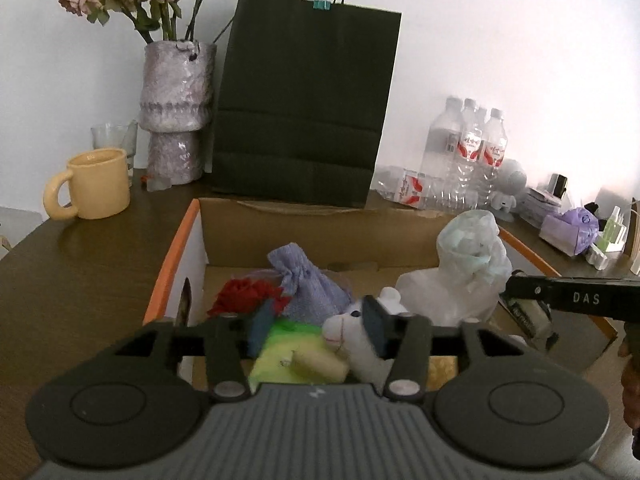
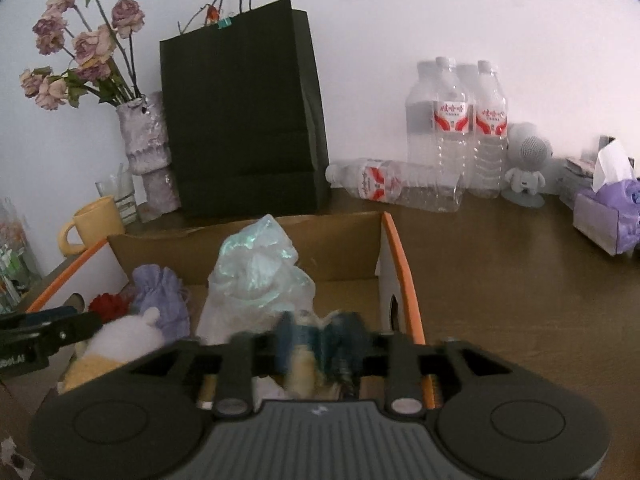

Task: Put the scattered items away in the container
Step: 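Open the right tool over the box while the left tool releases the cream block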

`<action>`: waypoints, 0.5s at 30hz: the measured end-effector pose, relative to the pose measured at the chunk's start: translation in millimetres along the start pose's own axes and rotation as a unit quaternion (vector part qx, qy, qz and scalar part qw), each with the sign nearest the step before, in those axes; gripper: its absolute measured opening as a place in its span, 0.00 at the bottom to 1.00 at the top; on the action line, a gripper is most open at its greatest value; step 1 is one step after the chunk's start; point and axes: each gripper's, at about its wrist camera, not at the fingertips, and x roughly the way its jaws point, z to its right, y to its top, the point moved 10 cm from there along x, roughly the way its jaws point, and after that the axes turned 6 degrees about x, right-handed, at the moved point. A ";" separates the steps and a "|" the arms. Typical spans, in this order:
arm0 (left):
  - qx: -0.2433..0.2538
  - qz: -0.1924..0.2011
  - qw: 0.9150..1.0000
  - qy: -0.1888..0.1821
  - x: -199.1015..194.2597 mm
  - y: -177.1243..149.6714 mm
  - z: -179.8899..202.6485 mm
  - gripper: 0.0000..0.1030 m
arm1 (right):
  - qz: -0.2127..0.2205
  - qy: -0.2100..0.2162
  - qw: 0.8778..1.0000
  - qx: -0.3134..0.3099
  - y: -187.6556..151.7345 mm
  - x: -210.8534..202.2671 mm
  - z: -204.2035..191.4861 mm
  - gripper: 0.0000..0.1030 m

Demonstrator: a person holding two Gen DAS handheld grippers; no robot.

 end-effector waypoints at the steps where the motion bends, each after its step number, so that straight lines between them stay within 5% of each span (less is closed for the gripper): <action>1: -0.001 0.007 1.000 0.000 -3.7 2.2 0.3 0.73 | 0.004 0.003 1.000 0.000 1.6 -2.7 -1.1 0.49; 5: -0.001 0.049 0.999 0.011 -22.0 13.3 0.2 0.99 | 0.032 0.012 0.999 -0.001 11.7 -18.9 -9.5 0.77; 10: -0.002 0.088 0.996 0.027 -37.9 21.2 -1.3 1.00 | 0.061 0.021 0.998 -0.003 19.6 -33.0 -19.3 0.99; 15: -0.003 0.111 0.993 0.042 -47.8 26.0 -3.1 1.00 | 0.073 0.033 0.997 -0.014 20.0 -42.0 -30.3 1.00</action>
